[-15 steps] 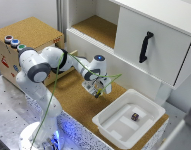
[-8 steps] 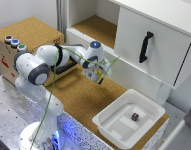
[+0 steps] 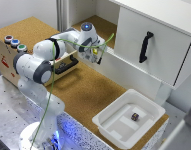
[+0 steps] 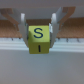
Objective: Put the yellow block inside the left cabinet
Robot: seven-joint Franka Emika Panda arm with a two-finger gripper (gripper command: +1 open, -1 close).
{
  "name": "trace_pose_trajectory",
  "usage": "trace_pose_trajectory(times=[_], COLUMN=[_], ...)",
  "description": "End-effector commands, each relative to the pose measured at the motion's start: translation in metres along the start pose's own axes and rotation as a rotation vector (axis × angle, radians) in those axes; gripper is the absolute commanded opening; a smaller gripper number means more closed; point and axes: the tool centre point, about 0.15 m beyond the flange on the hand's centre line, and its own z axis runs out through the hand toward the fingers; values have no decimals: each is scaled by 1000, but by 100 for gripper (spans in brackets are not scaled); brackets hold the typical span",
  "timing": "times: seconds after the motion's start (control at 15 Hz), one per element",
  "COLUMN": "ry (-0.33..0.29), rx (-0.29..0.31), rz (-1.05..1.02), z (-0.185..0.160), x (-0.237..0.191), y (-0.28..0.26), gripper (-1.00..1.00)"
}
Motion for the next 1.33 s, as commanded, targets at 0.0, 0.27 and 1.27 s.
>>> trace_pose_trajectory(times=[0.0,0.27,1.27], ry=[-17,-45,-19], rx=[26,-3,16], rz=[22,62,80], z=[37,62,33], x=[73,91,76], y=[6,25,-5], gripper=[-100,-100,100])
